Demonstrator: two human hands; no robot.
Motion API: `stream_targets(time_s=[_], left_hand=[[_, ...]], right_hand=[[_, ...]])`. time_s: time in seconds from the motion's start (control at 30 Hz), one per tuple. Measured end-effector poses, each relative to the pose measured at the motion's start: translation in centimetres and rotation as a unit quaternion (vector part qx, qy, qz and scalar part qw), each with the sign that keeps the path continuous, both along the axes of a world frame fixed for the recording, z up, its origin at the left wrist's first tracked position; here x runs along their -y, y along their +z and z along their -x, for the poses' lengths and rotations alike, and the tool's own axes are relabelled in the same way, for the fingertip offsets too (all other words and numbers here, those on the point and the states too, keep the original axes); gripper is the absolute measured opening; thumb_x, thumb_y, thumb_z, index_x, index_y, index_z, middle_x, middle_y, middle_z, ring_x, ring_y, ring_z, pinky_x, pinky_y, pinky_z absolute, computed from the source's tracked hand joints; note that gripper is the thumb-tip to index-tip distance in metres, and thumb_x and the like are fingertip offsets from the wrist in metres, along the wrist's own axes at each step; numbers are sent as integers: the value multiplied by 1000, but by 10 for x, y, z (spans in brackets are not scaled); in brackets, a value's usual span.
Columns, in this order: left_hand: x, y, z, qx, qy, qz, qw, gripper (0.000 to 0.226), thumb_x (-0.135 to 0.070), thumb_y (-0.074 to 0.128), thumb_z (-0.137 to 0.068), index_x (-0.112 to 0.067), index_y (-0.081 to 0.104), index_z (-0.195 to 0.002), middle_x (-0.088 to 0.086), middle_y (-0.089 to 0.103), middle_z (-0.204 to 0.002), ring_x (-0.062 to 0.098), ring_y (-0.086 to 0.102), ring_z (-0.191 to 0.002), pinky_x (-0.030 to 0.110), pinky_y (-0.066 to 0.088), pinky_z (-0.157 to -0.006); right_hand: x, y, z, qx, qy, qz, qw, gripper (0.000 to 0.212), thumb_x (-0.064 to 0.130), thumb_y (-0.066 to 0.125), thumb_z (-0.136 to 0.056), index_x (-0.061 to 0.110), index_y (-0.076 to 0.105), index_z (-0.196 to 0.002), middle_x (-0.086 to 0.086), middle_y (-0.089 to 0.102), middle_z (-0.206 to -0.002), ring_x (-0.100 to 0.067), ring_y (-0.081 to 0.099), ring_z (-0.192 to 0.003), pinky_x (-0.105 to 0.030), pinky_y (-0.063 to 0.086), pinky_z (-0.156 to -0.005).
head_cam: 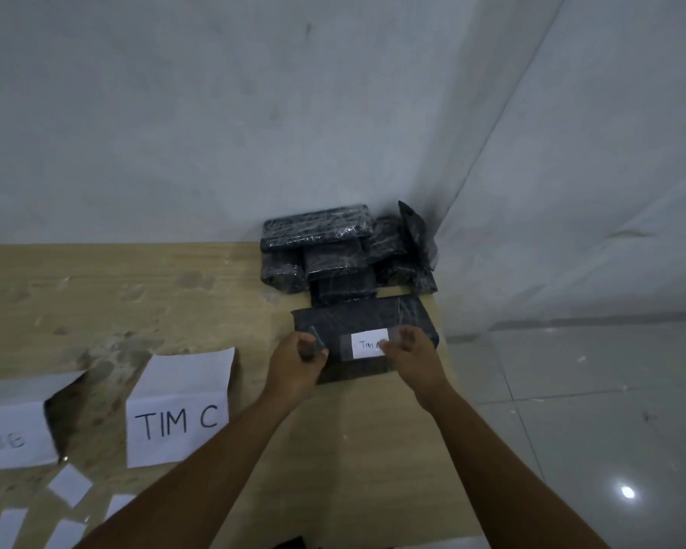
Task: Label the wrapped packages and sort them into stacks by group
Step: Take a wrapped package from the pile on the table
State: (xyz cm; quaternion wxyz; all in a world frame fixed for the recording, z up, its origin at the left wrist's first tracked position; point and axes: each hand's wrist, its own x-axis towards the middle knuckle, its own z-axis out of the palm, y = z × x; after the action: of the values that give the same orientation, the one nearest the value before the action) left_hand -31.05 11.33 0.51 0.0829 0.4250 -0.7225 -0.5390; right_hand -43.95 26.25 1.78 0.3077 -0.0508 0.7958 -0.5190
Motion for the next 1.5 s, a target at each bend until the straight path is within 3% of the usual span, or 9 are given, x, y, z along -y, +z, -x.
stream_targets(time_s=[0.1,0.37,0.57,0.7,0.8,0.97,1.13,1.27,1.5], left_hand=[[4,-6,13,40,-16,111,993,18,-28,70,-83,-21,61,-97,2,58,-109,20,57,-100,31,48,-85],[-6,-11,22,107,-195,261,939,46,-40,53,-90,-28,46,-134,-13,36,-143,14,21,-137,41,24,-101],[-14,-16,26,163,-300,307,888,60,-52,39,-94,-24,29,-147,-12,19,-157,22,1,-147,53,16,-109],[-17,-16,33,241,-377,257,856,71,-61,24,-95,-24,4,-153,-11,-10,-161,27,-21,-146,60,-2,-114],[-17,-15,32,261,-391,244,848,73,-64,20,-94,-26,-1,-153,-10,-15,-160,32,-22,-145,58,-4,-114],[-13,-17,32,263,-399,243,844,86,-76,9,-83,-28,0,-153,-5,-15,-161,32,-23,-144,61,-6,-114],[-8,-24,30,267,-412,228,841,87,-80,8,-76,-38,-8,-150,-9,-24,-158,36,-29,-141,66,-6,-111],[-3,-32,20,269,-403,206,851,83,-74,31,-85,-47,-20,-144,-25,-35,-149,30,-36,-138,76,-6,-102],[-11,-34,16,272,-360,210,867,91,-79,31,-81,-43,-27,-143,-31,-41,-140,37,-37,-136,77,-8,-102]], right_hand=[[15,-2,22,-5,21,-19,1000,33,18,66,-90,14,47,-117,2,56,-101,-9,55,-87,-23,47,-74],[48,-26,48,-11,31,-99,995,39,17,72,-84,8,51,-116,-10,61,-115,-25,61,-102,-42,53,-92],[48,-31,51,-93,77,-156,980,46,15,70,-83,4,48,-122,-10,60,-104,-19,55,-83,-28,44,-69],[46,-36,51,-143,107,-186,966,49,19,71,-82,7,45,-122,-13,66,-98,-21,58,-76,-34,51,-66],[41,-38,53,-178,129,-209,953,61,30,73,-81,10,40,-128,-10,62,-108,-26,61,-93,-35,51,-73],[33,-46,49,-342,90,-322,878,75,63,51,-78,11,39,-131,-21,36,-141,-39,31,-132,-54,30,-101],[34,-50,48,-225,118,-385,887,125,94,38,-61,14,6,-151,-15,4,-159,-36,7,-145,-57,18,-110],[32,-55,50,-244,90,-382,887,109,86,41,-71,15,13,-148,-15,15,-155,-36,20,-139,-54,25,-105],[22,-61,58,-264,66,-370,888,72,65,39,-90,13,32,-139,-17,38,-139,-37,37,-124,-51,35,-98]])
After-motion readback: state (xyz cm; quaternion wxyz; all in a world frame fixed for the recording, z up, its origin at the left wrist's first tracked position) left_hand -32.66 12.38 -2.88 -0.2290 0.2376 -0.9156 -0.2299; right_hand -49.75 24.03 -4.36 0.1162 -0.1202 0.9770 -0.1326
